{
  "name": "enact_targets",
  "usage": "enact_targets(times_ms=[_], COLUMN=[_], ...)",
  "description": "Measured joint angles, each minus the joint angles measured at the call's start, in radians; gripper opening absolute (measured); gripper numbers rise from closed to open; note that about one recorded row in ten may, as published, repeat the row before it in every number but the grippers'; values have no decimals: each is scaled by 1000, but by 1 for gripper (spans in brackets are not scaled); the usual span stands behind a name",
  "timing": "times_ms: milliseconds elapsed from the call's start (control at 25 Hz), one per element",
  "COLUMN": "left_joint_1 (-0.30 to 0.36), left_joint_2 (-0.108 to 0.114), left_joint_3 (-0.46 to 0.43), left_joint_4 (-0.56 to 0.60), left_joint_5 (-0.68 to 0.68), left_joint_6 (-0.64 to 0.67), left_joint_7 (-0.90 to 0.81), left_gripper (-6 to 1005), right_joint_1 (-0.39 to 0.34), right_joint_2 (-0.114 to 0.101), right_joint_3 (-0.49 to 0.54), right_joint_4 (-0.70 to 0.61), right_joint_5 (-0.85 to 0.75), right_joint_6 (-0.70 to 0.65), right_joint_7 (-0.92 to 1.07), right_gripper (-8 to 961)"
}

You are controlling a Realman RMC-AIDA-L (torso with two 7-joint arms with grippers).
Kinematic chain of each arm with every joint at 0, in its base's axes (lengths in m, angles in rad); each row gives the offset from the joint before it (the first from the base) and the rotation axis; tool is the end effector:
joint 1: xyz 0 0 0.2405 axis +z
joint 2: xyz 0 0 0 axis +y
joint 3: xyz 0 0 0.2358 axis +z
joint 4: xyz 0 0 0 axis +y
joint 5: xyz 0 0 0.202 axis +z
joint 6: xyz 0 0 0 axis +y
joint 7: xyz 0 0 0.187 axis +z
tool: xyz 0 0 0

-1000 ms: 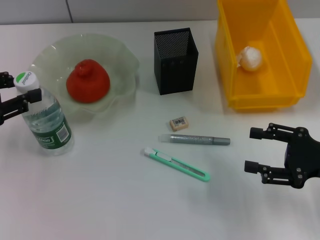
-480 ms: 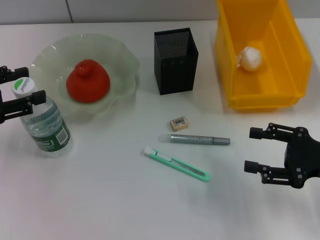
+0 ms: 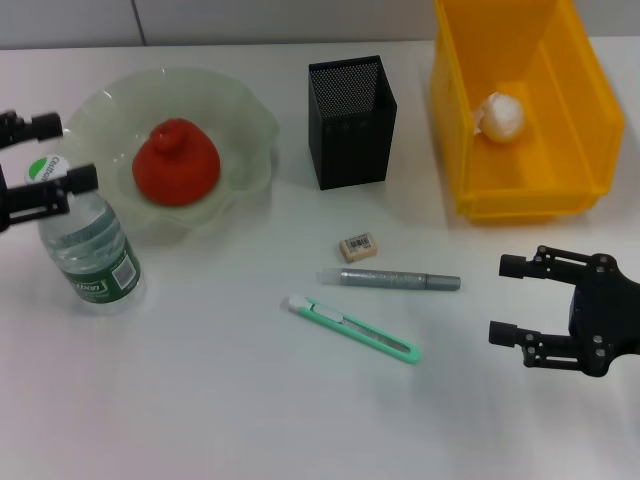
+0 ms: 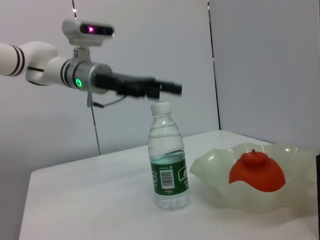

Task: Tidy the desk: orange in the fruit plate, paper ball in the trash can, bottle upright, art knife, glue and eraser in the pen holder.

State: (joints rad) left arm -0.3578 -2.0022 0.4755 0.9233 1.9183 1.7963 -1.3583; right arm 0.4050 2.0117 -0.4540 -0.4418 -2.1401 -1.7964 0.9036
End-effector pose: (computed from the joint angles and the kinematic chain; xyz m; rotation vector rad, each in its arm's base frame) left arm -0.2579 0.3032 0.0825 -2.5119 -0.4414 -0.7266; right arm 0.2668 0.2548 -0.0173 -2.7375 0.3470 0.8446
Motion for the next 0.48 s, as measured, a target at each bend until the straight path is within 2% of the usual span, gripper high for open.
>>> enact_targets(times_ms=[280, 440, 480], left_joint_1=[18, 0, -5], left_joint_2=[-3, 2, 4], left_joint_3=[8, 78, 142], left_joint_4=[-25, -77, -101], left_joint_5=[-285, -305, -301], left_joint_6=[79, 121, 122], left_joint_7=[-66, -83, -79], left_gripper=[784, 784, 784], right_joint_1=[0, 1, 2], right_joint_2=[-1, -1, 0], right_joint_3=[0, 0, 0], right_joint_4=[0, 0, 0], right_joint_5=[-1, 1, 1], right_joint_6=[0, -5, -11], right_joint_7=[0, 0, 0], right_gripper=[763, 762, 762])
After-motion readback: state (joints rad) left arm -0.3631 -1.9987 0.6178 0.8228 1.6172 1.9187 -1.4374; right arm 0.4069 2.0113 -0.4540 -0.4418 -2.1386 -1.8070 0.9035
